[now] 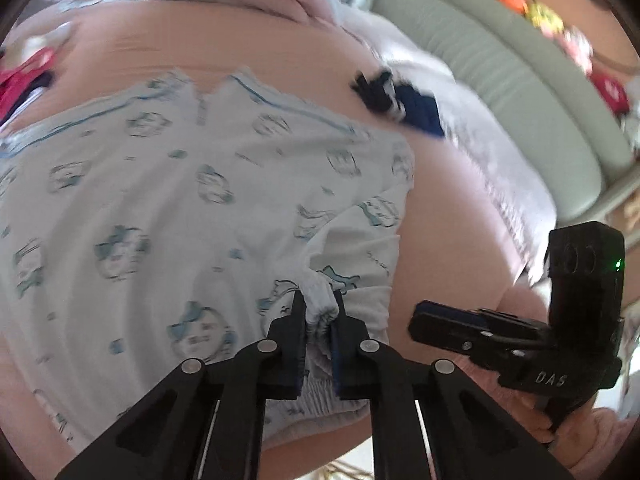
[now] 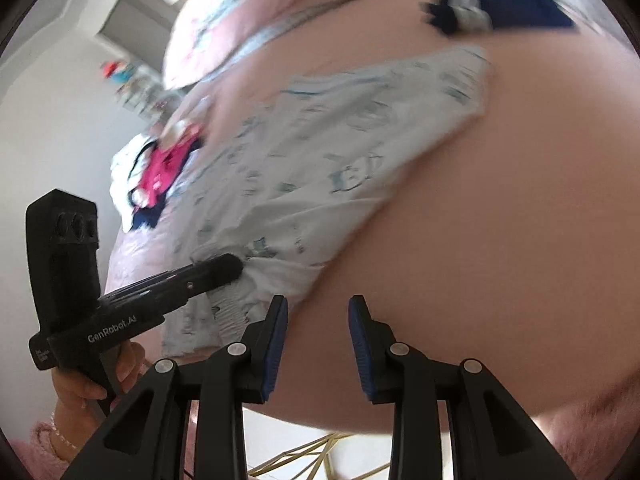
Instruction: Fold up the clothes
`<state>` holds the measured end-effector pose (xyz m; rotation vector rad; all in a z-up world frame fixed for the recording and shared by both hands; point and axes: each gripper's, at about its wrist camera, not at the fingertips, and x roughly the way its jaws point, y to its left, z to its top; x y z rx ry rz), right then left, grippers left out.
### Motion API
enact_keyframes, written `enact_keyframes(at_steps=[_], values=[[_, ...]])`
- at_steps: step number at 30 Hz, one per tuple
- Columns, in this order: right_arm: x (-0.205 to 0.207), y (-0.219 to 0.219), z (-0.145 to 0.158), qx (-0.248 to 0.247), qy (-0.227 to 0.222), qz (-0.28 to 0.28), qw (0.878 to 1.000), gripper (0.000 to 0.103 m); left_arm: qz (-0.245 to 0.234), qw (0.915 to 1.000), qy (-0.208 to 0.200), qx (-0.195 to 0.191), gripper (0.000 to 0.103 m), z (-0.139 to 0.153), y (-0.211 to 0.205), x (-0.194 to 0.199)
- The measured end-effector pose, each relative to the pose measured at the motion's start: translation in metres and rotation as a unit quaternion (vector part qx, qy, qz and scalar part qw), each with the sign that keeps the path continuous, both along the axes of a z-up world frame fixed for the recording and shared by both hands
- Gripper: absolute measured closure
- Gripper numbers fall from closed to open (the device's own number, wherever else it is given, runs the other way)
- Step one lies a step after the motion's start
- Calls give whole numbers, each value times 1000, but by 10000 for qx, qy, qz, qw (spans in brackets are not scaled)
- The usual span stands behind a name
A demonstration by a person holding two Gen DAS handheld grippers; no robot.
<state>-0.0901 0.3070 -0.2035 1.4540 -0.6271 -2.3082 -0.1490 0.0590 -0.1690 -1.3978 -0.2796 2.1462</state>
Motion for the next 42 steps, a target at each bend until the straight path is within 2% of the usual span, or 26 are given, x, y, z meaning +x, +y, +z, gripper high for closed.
enact_keyframes(at_steps=[3, 6, 10, 13, 15, 17, 18, 20, 21, 23, 24, 25, 28, 30, 32, 33, 34, 35, 38, 40, 42], values=[[-15, -25, 20, 331, 231, 238, 9989, 72, -12, 9997, 111, 202, 95, 17, -13, 3], [-21, -38, 35, 645, 234, 142, 9975, 72, -386, 9989, 17, 281, 94, 23, -5, 3], [-6, -21, 42, 812, 164, -356, 9959, 72, -707, 9973, -161, 87, 93, 2, 17, 9], [5, 3, 36, 824, -16, -556, 9950, 72, -788, 9962, -373, 40, 91, -21, 36, 13], [8, 19, 26, 698, -211, -713, 9948, 72, -790, 9960, -413, -4, 78, -31, 48, 15], [11, 31, 20, 435, -335, -788, 9954, 72, -804, 9958, -435, 81, 50, -33, 55, 18], [13, 36, 17, 283, -378, -805, 9956, 72, -832, 9956, -395, 147, 46, -30, 56, 21], [16, 43, 14, 5, -434, -811, 9958, 72, -882, 9959, -184, 124, 45, -20, 55, 27], [16, 42, 17, -45, -372, -740, 9966, 71, -896, 9960, -15, 45, 45, -14, 49, 32], [17, 31, 30, 80, -71, -484, 9988, 63, -819, 9959, 361, -100, 45, -3, 30, 43], [17, 23, 36, 168, 90, -331, 9993, 53, -719, 9960, 496, -202, 45, -1, 22, 46], [17, 14, 40, 238, 197, -179, 9994, 50, -567, 9959, 594, -390, 45, 0, 12, 49], [16, -21, 46, 505, 510, 386, 9967, 50, -75, 9927, 806, -894, 46, -1, -15, 53], [14, -46, 42, 813, 658, 753, 9917, 50, 296, 9922, 777, -933, 49, -5, -31, 50], [9, -68, 28, 1391, 666, 972, 9832, 54, 491, 9937, 631, -791, 50, -9, -47, 47], [7, -73, 19, 1771, 612, 970, 9775, 76, 558, 9940, 578, -739, 50, -11, -53, 46], [6, -79, 10, 2149, 558, 967, 9702, 86, 559, 9942, 570, -723, 50, -13, -53, 47], [5, -81, 3, 2408, 506, 909, 9650, 86, 535, 9945, 559, -703, 50, -14, -50, 47], [15, -51, 6, 2086, 336, 339, 9768, 87, 426, 9952, 447, -757, 49, -23, -42, 49], [26, -30, 12, 2150, 299, -24, 9762, 91, 356, 9951, 362, -847, 50, -32, -39, 50], [38, -12, 12, 2186, 168, -271, 9753, 92, 326, 9953, 450, -789, 50, -30, -33, 51]])
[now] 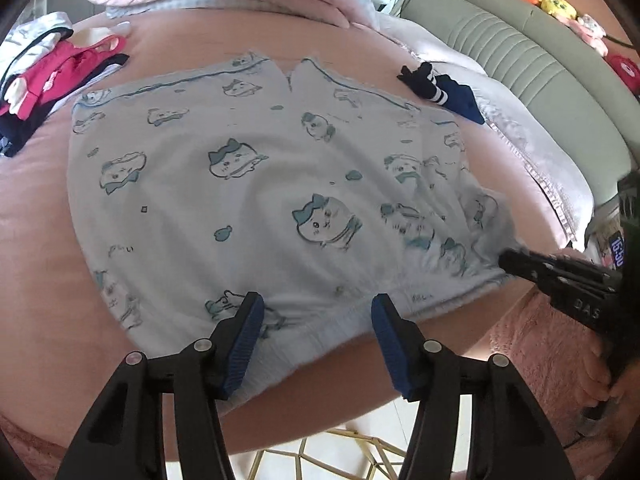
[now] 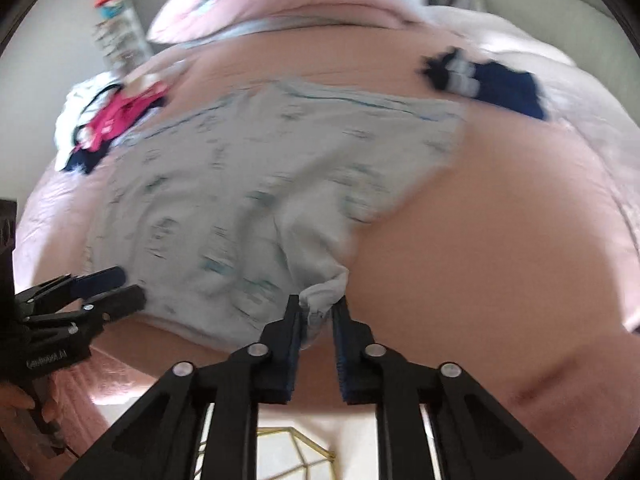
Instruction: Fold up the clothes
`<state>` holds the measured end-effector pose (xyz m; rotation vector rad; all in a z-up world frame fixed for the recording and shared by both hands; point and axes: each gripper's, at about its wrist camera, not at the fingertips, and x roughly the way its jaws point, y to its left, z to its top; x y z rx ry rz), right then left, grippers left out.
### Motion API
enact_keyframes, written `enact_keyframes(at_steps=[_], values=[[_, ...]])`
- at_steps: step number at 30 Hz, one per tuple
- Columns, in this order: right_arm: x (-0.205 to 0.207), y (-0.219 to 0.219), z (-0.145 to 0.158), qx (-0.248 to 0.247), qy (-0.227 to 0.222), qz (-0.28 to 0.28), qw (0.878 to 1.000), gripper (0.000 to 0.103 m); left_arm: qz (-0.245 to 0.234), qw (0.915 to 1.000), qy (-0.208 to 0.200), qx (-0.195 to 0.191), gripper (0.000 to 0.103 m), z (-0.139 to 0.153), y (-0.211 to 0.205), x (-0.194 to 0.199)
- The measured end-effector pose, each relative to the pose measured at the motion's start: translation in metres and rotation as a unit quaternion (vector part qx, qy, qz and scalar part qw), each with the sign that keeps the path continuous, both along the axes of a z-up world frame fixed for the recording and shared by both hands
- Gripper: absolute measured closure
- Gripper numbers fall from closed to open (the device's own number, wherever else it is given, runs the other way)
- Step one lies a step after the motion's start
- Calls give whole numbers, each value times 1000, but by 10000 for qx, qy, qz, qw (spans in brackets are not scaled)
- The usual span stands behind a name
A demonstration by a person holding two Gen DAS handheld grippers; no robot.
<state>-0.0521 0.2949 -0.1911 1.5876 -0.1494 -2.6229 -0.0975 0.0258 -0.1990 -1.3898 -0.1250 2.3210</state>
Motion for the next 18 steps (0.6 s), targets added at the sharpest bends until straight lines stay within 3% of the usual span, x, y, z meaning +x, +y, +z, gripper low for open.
enact_keyframes(at_steps=[4, 6, 9, 10, 14, 16, 18], values=[[14, 14, -13, -418, -294, -213, 9985, 92, -374, 9979, 516, 121, 50, 21, 28, -2], [16, 17, -17, -534, -291, -254, 9978, 92, -683, 9959, 582, -153, 49, 21, 53, -9], [20, 25, -14, -843, -299, -332, 9954, 92, -821, 9923, 69, -919, 49, -2, 70, -17], [22, 25, -17, -875, -413, -271, 9949, 92, -775, 9928, -125, -905, 50, -8, 66, -16], [31, 27, -23, -1064, -652, -133, 9921, 95, -351, 9990, -113, -265, 50, 6, 25, 6], [34, 31, -18, -1221, -555, -169, 9908, 95, 247, 9997, -21, 52, 50, 16, -5, 15], [37, 35, -12, -1378, -457, -205, 9892, 94, 999, 9943, -150, 352, 50, 17, -38, 22]])
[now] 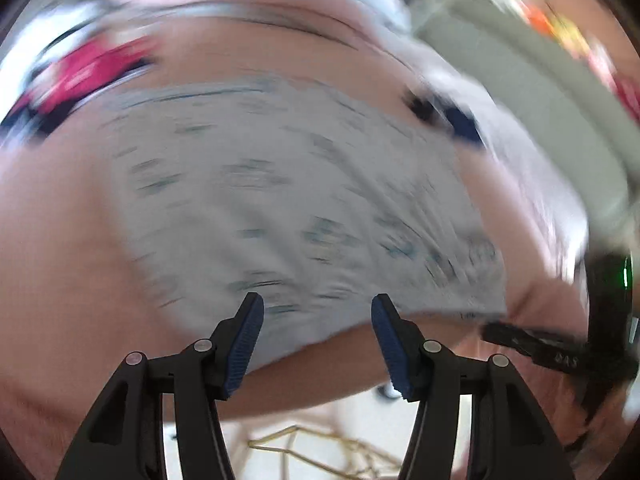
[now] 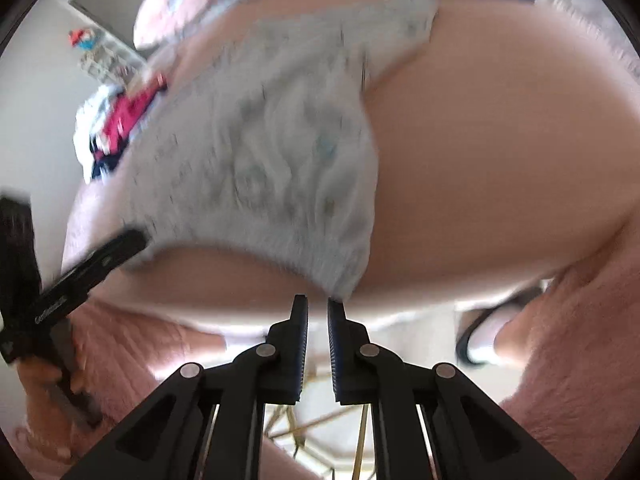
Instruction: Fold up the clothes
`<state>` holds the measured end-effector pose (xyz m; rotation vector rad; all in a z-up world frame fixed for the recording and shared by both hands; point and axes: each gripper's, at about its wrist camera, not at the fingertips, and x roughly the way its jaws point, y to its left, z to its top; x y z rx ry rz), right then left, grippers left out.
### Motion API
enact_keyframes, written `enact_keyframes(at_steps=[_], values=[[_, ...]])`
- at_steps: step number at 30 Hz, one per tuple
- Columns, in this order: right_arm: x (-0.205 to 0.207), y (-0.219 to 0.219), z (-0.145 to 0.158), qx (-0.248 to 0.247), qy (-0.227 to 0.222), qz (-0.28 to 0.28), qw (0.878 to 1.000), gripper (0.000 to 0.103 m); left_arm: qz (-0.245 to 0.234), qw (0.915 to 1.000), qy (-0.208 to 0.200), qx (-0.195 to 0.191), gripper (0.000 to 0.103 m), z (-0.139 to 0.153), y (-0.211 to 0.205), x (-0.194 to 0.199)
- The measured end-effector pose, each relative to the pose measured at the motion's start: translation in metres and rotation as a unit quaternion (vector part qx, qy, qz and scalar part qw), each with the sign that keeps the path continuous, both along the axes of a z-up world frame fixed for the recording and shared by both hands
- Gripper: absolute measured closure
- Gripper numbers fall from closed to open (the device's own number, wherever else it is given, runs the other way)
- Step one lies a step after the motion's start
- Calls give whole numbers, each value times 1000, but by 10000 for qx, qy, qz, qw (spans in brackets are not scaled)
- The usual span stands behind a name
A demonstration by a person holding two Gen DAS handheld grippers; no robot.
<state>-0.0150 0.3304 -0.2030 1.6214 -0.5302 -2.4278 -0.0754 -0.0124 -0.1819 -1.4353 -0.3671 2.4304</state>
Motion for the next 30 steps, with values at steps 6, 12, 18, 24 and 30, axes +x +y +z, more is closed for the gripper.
enact_keyframes(at_steps=[6, 12, 18, 24, 30], values=[[-1, 28, 15, -349, 349, -847, 9952, 70, 1253, 9873, -677, 705, 50, -27, -62, 12], [-15, 19, 3, -202, 316, -612, 9974, 70, 885, 9857, -700, 1254, 54, -32, -49, 2], [-17, 18, 4, -796, 308, -825, 9929, 70, 740, 9913, -750, 789, 96, -31, -40, -10], [-17, 25, 1, -648, 207, -983, 9928, 70, 607, 9942, -836, 299, 95, -26, -44, -2], [-33, -3, -8, 609, -444, -180, 9970, 71, 1068, 9872, -1053, 543, 91, -21, -62, -10]])
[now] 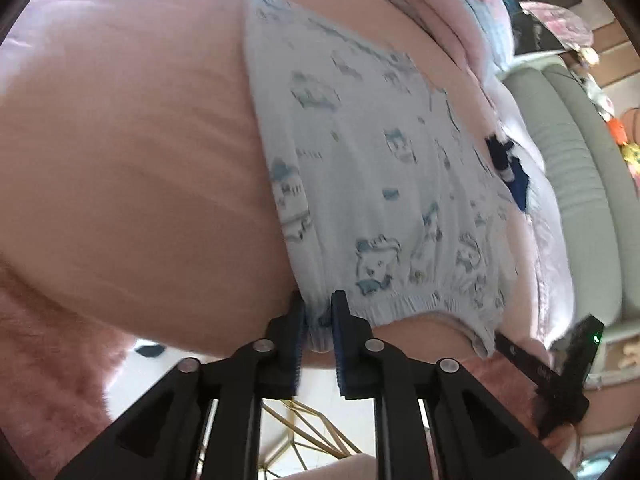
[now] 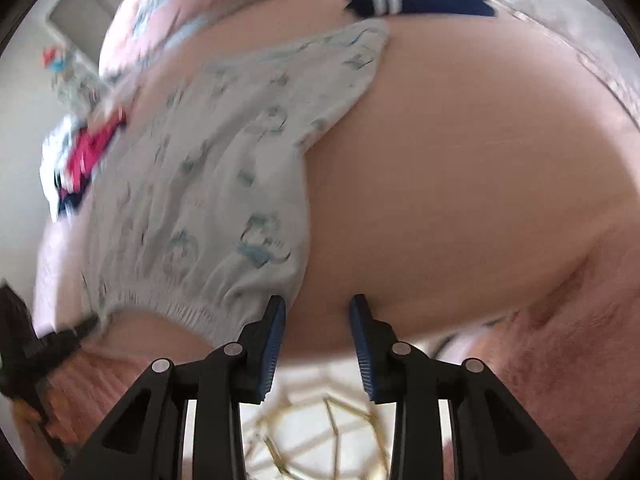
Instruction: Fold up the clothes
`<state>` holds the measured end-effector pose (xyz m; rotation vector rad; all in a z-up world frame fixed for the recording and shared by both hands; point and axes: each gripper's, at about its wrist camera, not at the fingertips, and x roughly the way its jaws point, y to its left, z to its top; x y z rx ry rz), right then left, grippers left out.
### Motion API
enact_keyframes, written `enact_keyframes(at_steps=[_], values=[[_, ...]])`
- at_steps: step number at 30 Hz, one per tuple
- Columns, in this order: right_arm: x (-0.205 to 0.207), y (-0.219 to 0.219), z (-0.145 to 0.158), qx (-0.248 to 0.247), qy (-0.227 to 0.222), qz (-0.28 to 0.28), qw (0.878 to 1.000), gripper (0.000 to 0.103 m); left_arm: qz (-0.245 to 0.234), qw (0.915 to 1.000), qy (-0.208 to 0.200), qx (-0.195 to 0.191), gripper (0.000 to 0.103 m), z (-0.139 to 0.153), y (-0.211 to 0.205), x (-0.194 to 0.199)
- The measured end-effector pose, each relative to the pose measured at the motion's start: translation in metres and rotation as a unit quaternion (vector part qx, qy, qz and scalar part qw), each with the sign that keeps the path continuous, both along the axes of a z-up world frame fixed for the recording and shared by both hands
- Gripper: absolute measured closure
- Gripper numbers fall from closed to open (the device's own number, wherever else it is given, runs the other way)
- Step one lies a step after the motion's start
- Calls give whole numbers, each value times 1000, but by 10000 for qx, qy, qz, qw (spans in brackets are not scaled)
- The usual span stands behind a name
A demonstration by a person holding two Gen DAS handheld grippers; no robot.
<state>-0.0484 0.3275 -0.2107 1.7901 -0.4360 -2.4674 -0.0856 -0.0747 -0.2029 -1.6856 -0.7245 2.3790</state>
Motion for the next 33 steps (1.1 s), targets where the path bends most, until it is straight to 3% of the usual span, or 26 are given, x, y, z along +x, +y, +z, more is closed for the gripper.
enact_keyframes(at_steps=[2, 5, 6, 8, 12, 16, 20, 24, 25, 26, 28, 30, 33], values=[[1, 3, 16, -211, 188, 87, 9996, 71, -234, 9983, 346, -417, 91, 20, 8, -3], [-17, 17, 47, -457, 637, 178, 9968, 69, -781, 9935, 651, -503, 91, 35, 32, -22], [-28, 22, 54, -438, 769, 175, 9959, 67, -979, 9913, 751, -460, 91, 38, 42, -32], [-59, 39, 60, -350, 970, 34, 9947, 52, -1258, 9871, 898, -413, 90, 43, 57, -55], [-122, 83, 39, -303, 757, -493, 9954, 51, -1673, 9760, 1233, -651, 85, 42, 106, -137], [-177, 109, 13, -163, 538, -720, 9958, 51, -1936, 9696, 1166, -935, 67, 24, 143, -225], [-207, 112, 1, -151, 536, -628, 9965, 50, -2169, 9633, 1160, -1078, 67, 16, 161, -278], [-224, 98, -1, 12, 609, -128, 9981, 78, -2632, 9560, 785, -1033, 67, -11, 183, -318], [-228, 95, 1, -48, 621, -39, 9981, 94, -2750, 9541, 678, -969, 78, -18, 188, -322], [-232, 93, 3, -202, 617, 15, 9979, 97, -2823, 9516, 706, -987, 95, -18, 191, -320], [-236, 87, 15, -130, 809, 64, 9966, 98, -2840, 9478, 986, -1066, 96, -11, 195, -318], [-240, 80, 35, 49, 1171, 160, 9930, 98, -2654, 9504, 1251, -1029, 96, -2, 190, -319], [-254, 75, 50, 212, 1388, 301, 9896, 98, -2381, 9570, 1192, -1152, 93, -14, 180, -327]])
